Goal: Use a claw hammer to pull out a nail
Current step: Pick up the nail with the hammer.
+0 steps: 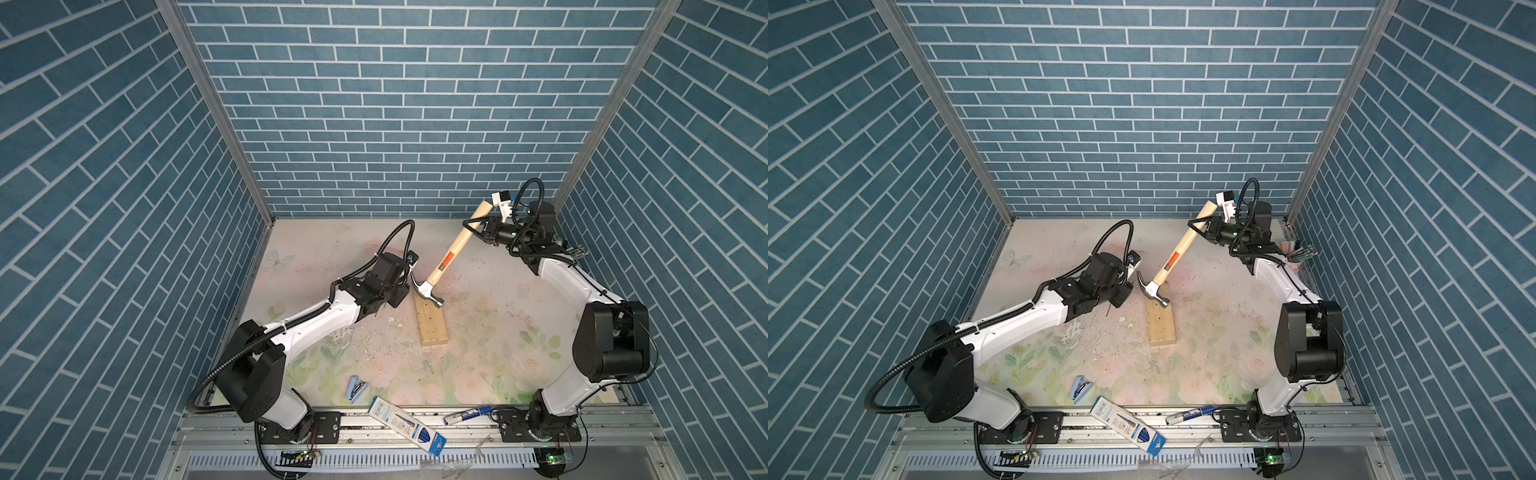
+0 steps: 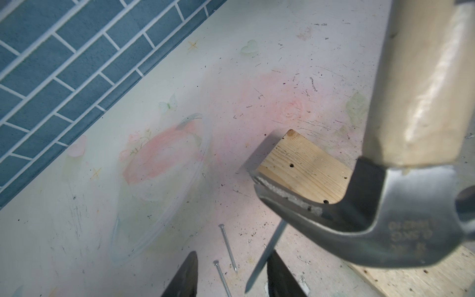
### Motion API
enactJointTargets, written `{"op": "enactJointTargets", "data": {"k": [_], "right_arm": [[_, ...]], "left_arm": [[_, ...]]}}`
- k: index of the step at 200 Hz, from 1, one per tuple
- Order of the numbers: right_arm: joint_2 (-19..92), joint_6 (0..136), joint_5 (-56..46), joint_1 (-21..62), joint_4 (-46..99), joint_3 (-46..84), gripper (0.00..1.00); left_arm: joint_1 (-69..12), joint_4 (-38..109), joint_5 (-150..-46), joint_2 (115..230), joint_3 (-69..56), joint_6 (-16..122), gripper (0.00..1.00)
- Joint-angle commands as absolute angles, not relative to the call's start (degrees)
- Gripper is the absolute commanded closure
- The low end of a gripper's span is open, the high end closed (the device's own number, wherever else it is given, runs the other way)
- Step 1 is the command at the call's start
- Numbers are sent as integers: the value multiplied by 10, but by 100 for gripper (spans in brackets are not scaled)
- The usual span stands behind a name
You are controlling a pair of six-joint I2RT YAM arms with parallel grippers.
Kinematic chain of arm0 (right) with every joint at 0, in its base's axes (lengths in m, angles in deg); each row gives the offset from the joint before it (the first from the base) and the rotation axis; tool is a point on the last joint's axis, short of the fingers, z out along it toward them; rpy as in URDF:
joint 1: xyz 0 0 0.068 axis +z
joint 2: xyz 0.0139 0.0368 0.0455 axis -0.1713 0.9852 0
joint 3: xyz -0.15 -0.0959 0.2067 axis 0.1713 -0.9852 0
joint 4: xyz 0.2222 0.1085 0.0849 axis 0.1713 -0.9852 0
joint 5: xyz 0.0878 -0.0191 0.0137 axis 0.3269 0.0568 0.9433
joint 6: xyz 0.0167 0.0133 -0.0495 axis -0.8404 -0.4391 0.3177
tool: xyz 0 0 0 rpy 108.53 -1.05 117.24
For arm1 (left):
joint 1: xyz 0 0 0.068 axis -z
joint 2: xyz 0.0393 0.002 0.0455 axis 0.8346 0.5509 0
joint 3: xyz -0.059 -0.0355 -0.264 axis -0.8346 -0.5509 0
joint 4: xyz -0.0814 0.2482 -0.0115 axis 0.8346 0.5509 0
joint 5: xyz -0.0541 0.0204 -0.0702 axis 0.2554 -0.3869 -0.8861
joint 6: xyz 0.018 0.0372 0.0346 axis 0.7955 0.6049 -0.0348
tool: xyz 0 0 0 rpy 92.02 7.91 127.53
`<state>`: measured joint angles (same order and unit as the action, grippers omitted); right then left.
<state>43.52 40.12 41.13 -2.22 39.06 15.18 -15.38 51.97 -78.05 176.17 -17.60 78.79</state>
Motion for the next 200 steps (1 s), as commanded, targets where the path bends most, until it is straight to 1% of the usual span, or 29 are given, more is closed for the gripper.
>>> {"op": "enactJointTargets", "data": {"k": [1, 24, 75, 174, 200], "right_arm": [[423, 308, 449, -18, 416, 159, 100], [423, 309, 449, -19, 415, 160, 100], [421, 309, 449, -18, 414, 163, 100], [419, 309, 450, -18, 414, 163, 100], [417, 309, 451, -18, 414, 163, 100]], "left_arm": [[-152, 530, -786, 1765, -163, 792, 56], [-152, 526, -809, 1765, -166, 795, 60], [-151, 528, -818, 1764, -167, 796, 67], [-150, 517, -846, 1764, -163, 794, 73], [-150, 518, -848, 1767, -161, 794, 76]]}}
